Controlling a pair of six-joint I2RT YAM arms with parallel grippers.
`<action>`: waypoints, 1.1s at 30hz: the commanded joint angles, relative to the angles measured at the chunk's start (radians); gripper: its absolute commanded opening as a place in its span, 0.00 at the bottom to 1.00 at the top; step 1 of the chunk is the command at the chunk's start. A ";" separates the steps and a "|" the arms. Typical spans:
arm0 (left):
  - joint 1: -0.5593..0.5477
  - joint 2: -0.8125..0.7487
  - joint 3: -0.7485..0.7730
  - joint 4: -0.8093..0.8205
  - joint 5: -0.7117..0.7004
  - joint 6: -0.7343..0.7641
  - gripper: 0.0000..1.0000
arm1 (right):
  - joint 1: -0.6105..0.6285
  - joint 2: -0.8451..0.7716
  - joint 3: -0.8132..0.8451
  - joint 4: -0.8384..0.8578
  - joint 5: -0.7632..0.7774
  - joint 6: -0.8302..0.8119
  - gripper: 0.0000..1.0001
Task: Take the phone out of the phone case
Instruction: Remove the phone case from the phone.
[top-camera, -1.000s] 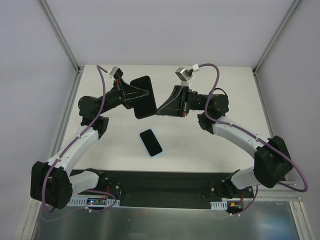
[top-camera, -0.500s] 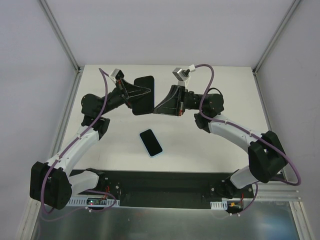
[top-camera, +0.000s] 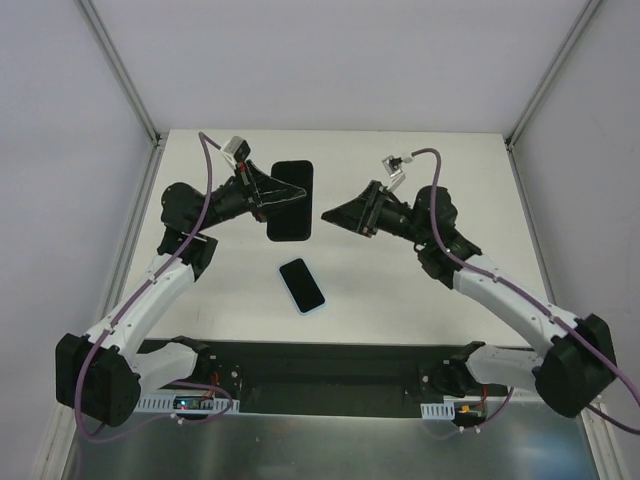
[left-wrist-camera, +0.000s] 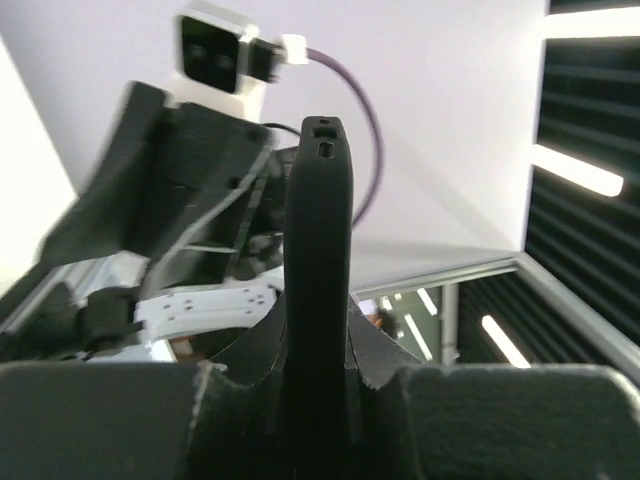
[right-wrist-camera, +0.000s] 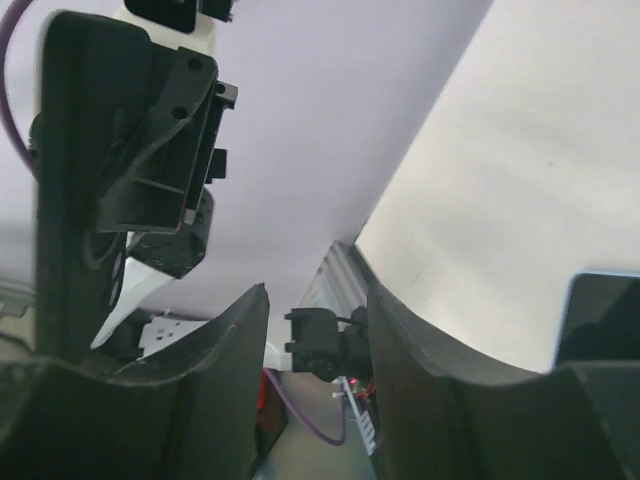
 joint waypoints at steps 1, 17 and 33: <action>0.014 0.000 0.097 -0.114 0.123 0.226 0.00 | 0.004 -0.174 0.081 -0.418 0.206 -0.233 0.52; 0.013 0.021 0.083 -0.392 0.308 0.515 0.00 | -0.060 0.003 0.223 -0.238 -0.137 -0.058 0.69; 0.013 0.014 0.090 -0.387 0.322 0.510 0.00 | -0.085 0.146 0.118 0.347 -0.271 0.341 0.29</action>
